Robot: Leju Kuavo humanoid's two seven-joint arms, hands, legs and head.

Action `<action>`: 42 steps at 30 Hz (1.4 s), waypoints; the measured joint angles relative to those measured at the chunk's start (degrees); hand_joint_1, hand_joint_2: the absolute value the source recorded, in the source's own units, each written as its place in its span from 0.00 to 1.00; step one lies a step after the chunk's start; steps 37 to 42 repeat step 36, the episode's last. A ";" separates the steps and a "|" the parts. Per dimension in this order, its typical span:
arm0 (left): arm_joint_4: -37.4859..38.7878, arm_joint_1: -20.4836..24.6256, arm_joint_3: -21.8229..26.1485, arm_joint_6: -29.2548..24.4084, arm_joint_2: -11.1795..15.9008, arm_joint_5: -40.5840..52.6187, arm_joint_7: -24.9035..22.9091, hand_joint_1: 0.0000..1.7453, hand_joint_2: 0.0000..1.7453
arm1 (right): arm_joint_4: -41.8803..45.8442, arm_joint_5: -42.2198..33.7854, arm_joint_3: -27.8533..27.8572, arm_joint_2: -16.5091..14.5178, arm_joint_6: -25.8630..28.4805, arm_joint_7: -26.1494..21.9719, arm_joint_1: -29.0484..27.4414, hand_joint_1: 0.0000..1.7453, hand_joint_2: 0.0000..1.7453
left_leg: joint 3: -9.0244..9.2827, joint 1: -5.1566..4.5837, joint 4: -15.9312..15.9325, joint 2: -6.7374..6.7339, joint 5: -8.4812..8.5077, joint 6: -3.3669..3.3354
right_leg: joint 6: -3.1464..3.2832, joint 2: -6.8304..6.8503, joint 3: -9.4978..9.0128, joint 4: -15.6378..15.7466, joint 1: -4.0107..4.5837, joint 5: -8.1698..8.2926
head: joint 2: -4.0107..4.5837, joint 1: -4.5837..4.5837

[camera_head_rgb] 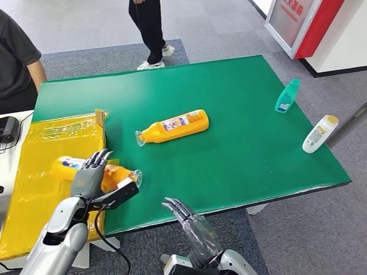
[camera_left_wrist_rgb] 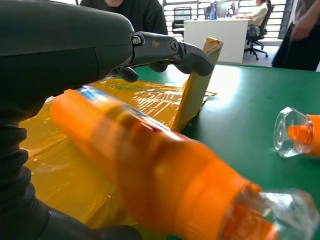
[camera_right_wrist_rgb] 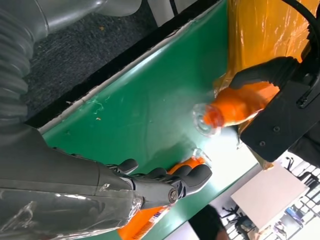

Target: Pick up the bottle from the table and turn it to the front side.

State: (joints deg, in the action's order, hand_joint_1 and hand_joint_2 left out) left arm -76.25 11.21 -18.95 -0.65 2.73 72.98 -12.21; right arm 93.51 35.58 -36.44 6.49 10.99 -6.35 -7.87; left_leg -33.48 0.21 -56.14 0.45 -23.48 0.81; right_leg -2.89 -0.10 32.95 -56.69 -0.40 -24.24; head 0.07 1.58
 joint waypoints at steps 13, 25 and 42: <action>-0.76 -0.96 0.91 -1.99 -0.04 1.24 -1.92 0.00 0.00 | -0.02 0.01 0.00 -0.02 0.22 1.02 -0.28 0.00 1.00 | 0.00 0.00 0.00 0.00 0.00 0.00 | 0.00 0.00 0.00 0.00 0.00 0.00 | 0.00 0.00; -17.94 -13.23 8.39 -2.80 -0.90 -36.87 18.84 0.00 0.00 | 4.73 0.30 1.96 0.45 7.73 2.22 -4.84 0.00 1.00 | -0.05 -0.01 0.00 -0.02 -0.11 0.04 | 0.06 -0.02 0.04 0.00 -0.01 -0.12 | 0.00 0.01; -25.25 -29.21 22.96 26.59 -7.59 -74.22 35.10 0.00 1.00 | 8.89 -11.38 4.34 0.58 11.33 -7.60 -9.06 0.00 1.00 | -0.05 0.00 0.01 -0.04 -0.21 0.07 | 0.04 -0.02 0.06 0.00 -0.01 -0.26 | 0.00 0.01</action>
